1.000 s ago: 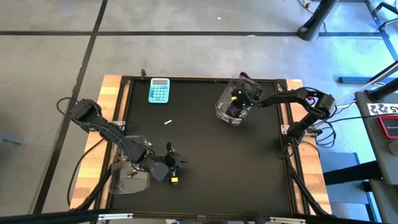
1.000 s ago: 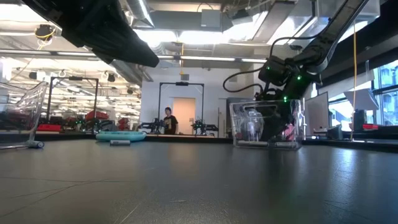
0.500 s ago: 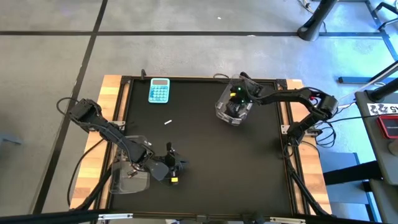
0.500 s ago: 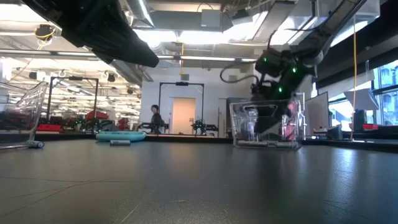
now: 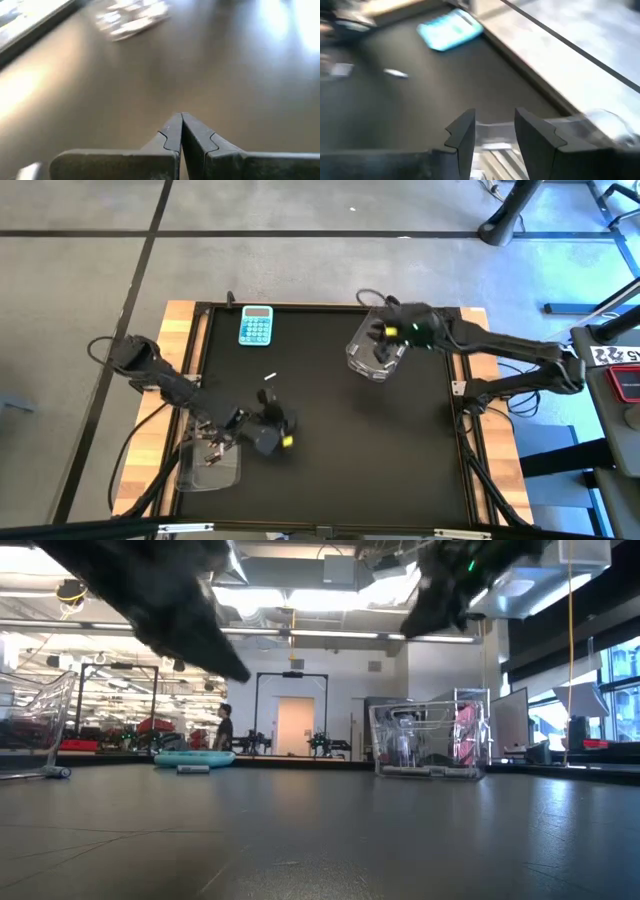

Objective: Sort batteries
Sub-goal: Put the white battery into the top transparent bin

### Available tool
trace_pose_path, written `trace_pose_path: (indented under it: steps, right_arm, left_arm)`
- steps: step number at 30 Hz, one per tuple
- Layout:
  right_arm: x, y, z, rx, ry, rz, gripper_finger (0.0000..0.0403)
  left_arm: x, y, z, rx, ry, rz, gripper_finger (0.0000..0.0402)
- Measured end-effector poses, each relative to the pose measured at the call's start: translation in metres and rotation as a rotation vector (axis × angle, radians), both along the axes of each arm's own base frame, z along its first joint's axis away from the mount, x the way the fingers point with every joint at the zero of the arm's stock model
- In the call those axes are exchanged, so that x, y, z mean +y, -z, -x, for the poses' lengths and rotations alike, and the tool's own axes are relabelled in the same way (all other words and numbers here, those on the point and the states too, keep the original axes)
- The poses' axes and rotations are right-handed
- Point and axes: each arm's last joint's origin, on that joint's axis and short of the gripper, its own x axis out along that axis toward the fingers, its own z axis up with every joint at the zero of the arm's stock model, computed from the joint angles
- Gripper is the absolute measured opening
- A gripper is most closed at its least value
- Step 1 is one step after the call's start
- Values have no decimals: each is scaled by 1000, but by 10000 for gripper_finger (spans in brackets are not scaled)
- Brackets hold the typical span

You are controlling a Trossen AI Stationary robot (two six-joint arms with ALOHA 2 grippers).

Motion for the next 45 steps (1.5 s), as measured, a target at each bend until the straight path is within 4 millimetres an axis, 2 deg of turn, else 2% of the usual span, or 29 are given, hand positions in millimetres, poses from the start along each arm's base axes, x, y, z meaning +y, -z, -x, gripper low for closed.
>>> trace_pose_path:
  steps: [3, 6, 9, 12, 15, 18, 22, 25, 28, 38, 42, 45]
  right_arm:
    - [39, -13, 0, -66, -104, 2, 138]
    - [80, -15, -2, -77, -203, 18, 138]
    - [117, -12, -4, -61, -273, 47, 138]
    - [150, -6, -3, -47, -307, 80, 138]
    - [178, 0, 0, -41, -322, 120, 138]
    - [200, 7, 3, -41, -314, 150, 138]
    - [219, 14, 6, -41, -317, 168, 138]
    - [226, 18, 7, -42, -317, 175, 138]
    - [229, 20, 7, -41, -311, 172, 138]
    - [233, 22, 3, -59, -304, 154, 138]
    - [237, 28, -2, -46, -329, 140, 138]
    - [242, 41, -9, 5, -351, 160, 138]
  left_arm:
    - [32, 0, 3, 78, -150, 2, 1]
    - [69, 1, 9, 190, -301, 36, 11]
    - [102, 6, 16, 306, -435, 85, 47]
    - [127, 16, 20, 353, -486, 135, 102]
    - [144, 27, 25, 374, -498, 164, 158]
    - [153, 38, 30, 364, -496, 202, 200]
    - [155, 55, 39, 346, -472, 243, 222]
    - [154, 63, 44, 301, -452, 249, 216]
    - [152, 72, 51, 276, -446, 251, 191]
    - [146, 82, 58, 263, -358, 237, 22]
    - [146, 81, 55, 232, -306, 215, 22]
    - [145, 75, 50, 164, -262, 227, 22]
